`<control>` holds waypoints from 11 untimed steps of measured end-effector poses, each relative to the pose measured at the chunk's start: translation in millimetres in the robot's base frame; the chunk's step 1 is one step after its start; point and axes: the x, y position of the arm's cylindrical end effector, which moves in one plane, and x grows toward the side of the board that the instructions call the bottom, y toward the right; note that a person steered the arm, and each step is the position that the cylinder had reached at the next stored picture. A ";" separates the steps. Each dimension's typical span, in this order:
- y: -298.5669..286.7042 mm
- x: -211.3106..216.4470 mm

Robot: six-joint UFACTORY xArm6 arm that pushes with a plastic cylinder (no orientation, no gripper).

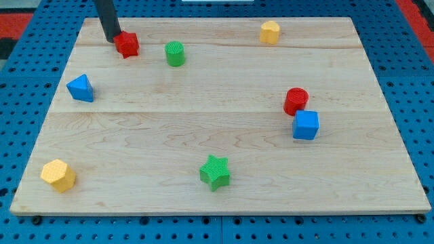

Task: Move the green circle right a bit

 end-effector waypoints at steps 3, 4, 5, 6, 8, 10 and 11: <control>122.5 -32.9; 180.9 18.5; 163.0 22.8; 146.6 -2.3; 89.1 44.3; 122.8 77.2; 82.9 75.4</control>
